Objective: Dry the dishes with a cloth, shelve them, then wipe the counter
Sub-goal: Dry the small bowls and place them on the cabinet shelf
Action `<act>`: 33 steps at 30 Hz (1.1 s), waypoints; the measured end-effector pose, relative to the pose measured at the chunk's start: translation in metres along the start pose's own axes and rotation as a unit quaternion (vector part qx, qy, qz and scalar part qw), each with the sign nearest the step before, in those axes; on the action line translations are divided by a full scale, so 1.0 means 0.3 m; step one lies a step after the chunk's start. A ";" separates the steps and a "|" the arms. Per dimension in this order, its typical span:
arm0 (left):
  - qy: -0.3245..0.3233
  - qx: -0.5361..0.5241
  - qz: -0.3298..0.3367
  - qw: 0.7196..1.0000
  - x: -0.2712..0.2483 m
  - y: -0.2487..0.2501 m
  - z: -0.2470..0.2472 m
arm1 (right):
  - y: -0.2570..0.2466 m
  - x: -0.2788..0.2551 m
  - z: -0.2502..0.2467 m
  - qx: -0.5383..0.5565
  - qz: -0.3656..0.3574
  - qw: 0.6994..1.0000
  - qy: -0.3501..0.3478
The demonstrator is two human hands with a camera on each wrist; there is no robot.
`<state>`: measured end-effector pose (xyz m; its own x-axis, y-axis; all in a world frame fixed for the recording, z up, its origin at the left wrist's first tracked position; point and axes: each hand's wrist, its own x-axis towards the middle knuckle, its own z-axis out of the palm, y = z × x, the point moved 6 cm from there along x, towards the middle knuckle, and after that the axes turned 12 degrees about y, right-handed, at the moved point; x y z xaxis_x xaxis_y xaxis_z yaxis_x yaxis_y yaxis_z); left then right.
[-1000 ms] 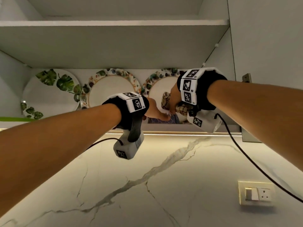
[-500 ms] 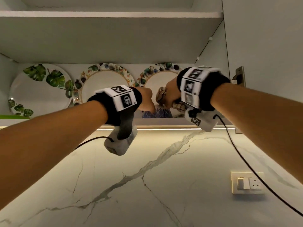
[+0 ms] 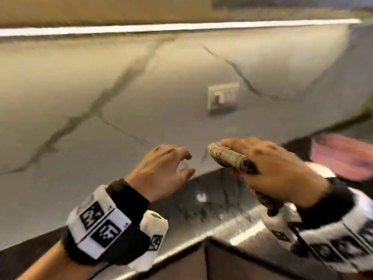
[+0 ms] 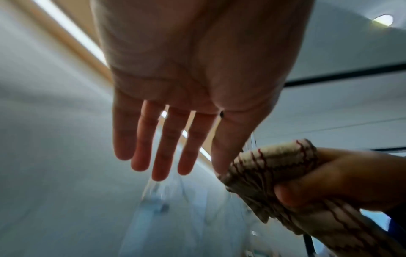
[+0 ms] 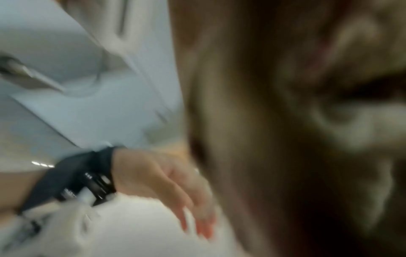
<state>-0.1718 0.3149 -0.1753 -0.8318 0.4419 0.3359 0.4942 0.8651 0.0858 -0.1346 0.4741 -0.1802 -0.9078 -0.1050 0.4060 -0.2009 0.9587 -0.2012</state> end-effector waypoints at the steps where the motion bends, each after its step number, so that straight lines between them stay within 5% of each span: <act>1: -0.042 -0.015 0.012 0.999 0.017 0.023 0.119 | 0.090 -0.041 0.094 -0.008 0.042 0.999 -0.031; 6: -0.165 -0.073 0.038 0.983 0.109 0.170 0.597 | 0.494 -0.246 0.347 -0.020 0.220 0.968 -0.120; 12: -0.222 -0.105 0.051 0.968 0.261 0.469 1.008 | 0.922 -0.425 0.371 -0.016 0.345 0.933 -0.098; 21: -0.156 -0.170 0.005 0.973 0.814 0.954 1.291 | 1.395 -0.338 0.431 0.031 0.357 0.932 -0.047; 27: -0.176 -0.186 -0.064 0.965 0.971 0.988 1.430 | 1.501 -0.286 0.453 0.071 0.346 0.935 -0.030; 33: -0.221 -0.231 -0.095 0.943 0.925 0.938 1.413 | 1.483 -0.277 0.420 0.110 0.348 0.931 0.012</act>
<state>-0.3708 0.7816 -0.4554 -0.8896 0.4342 -0.1417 0.2989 0.7880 0.5382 -0.1950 0.8759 -0.4158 -0.8389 0.5291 0.1275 0.3595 0.7147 -0.6000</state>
